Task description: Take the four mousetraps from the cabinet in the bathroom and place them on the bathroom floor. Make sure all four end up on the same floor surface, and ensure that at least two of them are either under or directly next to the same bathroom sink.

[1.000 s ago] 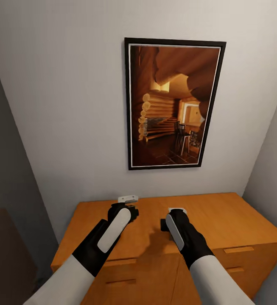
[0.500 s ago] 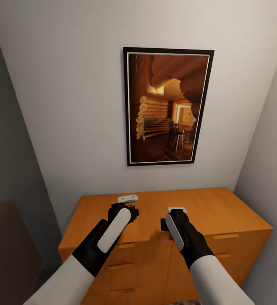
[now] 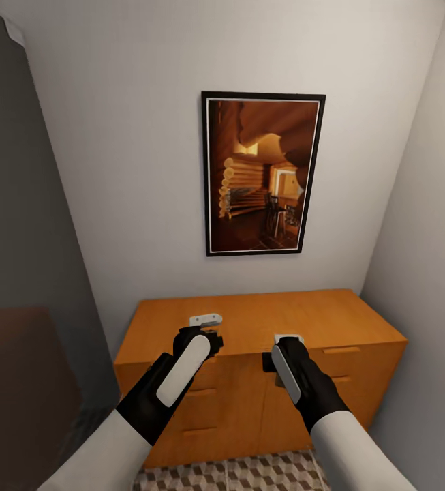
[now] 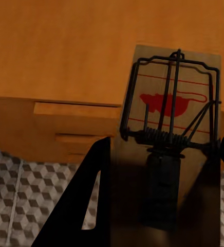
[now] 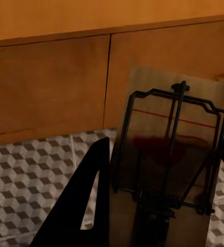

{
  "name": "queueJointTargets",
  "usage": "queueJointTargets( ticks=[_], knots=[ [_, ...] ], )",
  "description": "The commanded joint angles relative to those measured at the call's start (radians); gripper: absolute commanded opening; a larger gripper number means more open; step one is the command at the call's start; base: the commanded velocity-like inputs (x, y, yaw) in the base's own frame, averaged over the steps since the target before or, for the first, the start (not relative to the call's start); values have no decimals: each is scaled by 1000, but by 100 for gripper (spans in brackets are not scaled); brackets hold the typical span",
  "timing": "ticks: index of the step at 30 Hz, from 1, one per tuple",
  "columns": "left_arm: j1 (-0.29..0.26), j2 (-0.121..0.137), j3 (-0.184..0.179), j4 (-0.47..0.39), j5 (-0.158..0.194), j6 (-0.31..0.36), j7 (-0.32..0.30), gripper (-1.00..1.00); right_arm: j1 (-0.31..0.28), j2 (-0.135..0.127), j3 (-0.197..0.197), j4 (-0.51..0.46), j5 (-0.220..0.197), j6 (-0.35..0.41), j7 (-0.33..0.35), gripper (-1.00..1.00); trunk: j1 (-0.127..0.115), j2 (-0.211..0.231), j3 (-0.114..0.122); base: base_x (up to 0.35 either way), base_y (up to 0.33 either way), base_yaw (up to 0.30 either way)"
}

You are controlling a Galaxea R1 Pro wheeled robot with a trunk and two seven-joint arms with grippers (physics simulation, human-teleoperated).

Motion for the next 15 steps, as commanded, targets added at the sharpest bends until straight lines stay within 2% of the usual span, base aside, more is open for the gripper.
queueJointTargets(
  ticks=[1,7,15],
  knots=[
    [-1,0,-1,-1,5,6,10,-100,0,-3,2,1,-14,1,-9,-100,0,-1,-1,-341,0,0],
    [-1,0,-1,0,5,5,9,-100,0,-7,5,15,-14,-24,-9,-100,0,-1,-1,-341,0,0],
    [-1,0,-2,1,5,7,10,-100,0,-8,9,68,-13,-112,-9,-100,0,-1,-1,-342,0,0]
  ],
)
